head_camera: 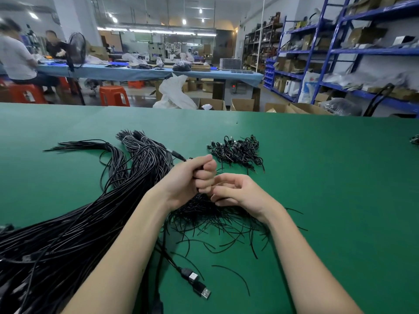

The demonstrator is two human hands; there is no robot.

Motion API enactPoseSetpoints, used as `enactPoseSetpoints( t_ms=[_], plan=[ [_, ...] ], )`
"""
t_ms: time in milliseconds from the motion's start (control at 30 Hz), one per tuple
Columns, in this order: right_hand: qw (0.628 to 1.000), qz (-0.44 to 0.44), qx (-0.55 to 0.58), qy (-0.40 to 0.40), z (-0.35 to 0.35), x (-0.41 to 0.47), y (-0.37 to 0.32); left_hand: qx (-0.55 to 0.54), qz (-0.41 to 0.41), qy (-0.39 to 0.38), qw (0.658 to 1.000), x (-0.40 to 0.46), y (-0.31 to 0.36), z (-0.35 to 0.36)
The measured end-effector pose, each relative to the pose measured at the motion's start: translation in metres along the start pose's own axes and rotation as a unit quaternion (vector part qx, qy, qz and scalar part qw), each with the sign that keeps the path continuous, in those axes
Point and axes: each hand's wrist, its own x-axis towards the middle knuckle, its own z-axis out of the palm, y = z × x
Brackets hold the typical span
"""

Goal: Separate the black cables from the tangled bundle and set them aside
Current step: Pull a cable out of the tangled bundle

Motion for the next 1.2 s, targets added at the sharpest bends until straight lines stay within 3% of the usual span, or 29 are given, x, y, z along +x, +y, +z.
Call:
enactPoseSetpoints(
  t_ms=[133,300,433,533,767,900,1033,1133,1200],
  plan=[
    [0.996,-0.068,0.038,0.046,0.003,-0.006,-0.014,0.052,-0.037,-0.040,0.997,-0.001,-0.003,0.001],
    [0.994,-0.103,-0.016,0.021,0.006,-0.016,-0.039,0.089,-0.084,-0.121,0.985,-0.006,0.002,0.000],
    [0.981,-0.105,-0.160,0.003,0.014,-0.015,-0.057,0.208,-0.124,-0.134,0.961,-0.005,-0.004,0.012],
    [0.973,-0.091,-0.211,0.023,0.017,-0.012,-0.058,0.234,-0.137,-0.133,0.953,-0.003,-0.005,0.016],
    [0.986,-0.098,-0.081,0.108,0.018,-0.005,-0.039,0.063,-0.090,-0.112,0.988,-0.004,-0.006,0.012],
    [0.984,-0.091,-0.043,0.148,0.015,-0.002,-0.033,0.037,-0.088,-0.120,0.988,-0.004,-0.008,0.011],
    [0.964,-0.099,0.000,0.248,0.007,0.003,-0.034,0.062,-0.098,-0.140,0.983,-0.005,-0.011,0.010],
    [0.976,-0.074,-0.088,0.184,-0.008,-0.004,-0.039,0.053,-0.076,-0.081,0.992,-0.004,-0.010,0.006],
    [0.988,-0.058,-0.085,0.112,-0.015,-0.009,-0.038,0.052,-0.072,-0.076,0.993,-0.002,-0.009,0.004]
  ],
)
